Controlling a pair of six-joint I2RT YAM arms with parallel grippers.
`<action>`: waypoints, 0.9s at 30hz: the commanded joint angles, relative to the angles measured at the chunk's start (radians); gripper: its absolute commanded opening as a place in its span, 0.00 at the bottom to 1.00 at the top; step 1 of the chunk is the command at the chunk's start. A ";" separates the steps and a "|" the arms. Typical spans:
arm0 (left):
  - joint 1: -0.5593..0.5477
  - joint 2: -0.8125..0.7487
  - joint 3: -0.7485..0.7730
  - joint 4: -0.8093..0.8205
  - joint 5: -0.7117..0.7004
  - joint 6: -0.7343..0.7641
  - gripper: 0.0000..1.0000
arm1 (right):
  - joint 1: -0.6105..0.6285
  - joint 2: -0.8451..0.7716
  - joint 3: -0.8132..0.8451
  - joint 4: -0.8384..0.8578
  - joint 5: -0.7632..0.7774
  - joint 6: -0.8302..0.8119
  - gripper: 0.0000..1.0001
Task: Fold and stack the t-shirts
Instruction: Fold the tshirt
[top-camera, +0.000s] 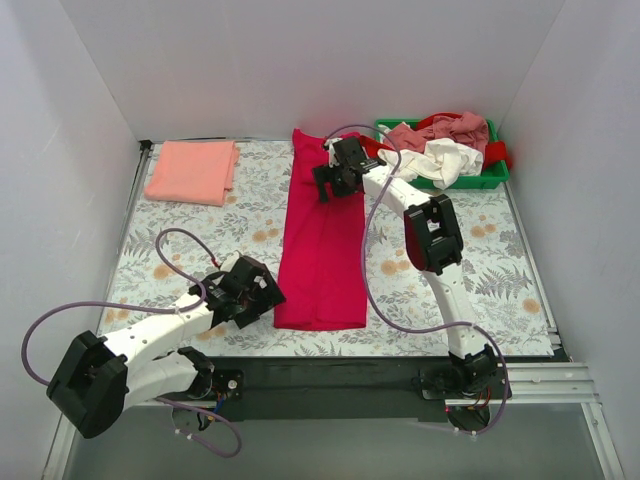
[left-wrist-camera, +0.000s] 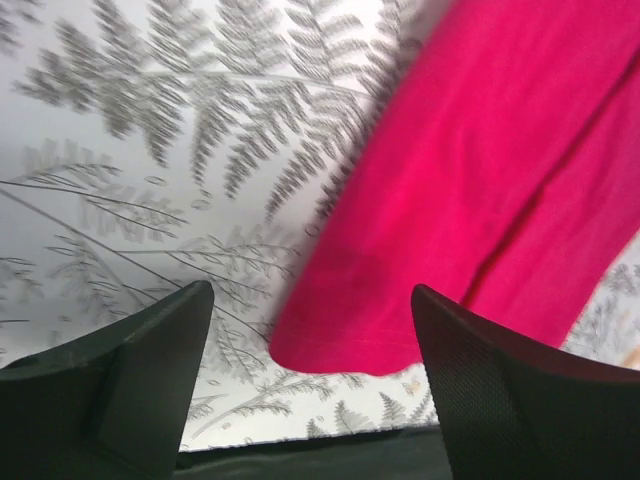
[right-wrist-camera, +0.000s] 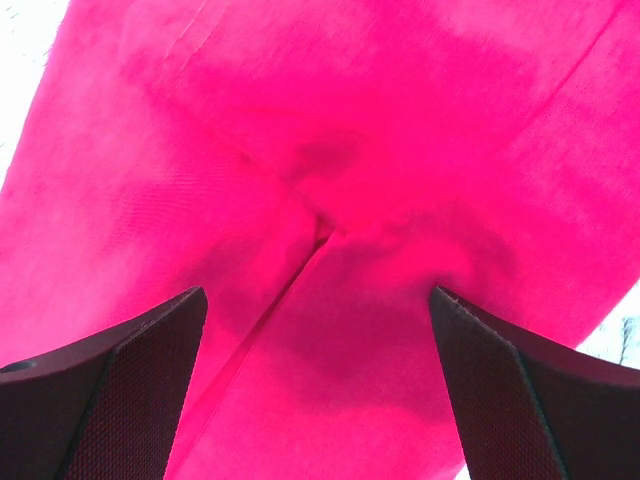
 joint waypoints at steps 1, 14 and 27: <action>0.004 0.021 -0.023 0.090 0.135 0.053 0.77 | 0.004 -0.163 -0.033 -0.007 -0.067 -0.006 0.98; 0.004 0.048 -0.093 0.083 0.148 0.064 0.26 | 0.073 -0.579 -0.415 0.079 -0.018 0.083 0.98; 0.003 -0.028 -0.141 0.095 0.218 0.089 0.00 | 0.107 -1.336 -1.453 0.386 -0.082 0.388 0.98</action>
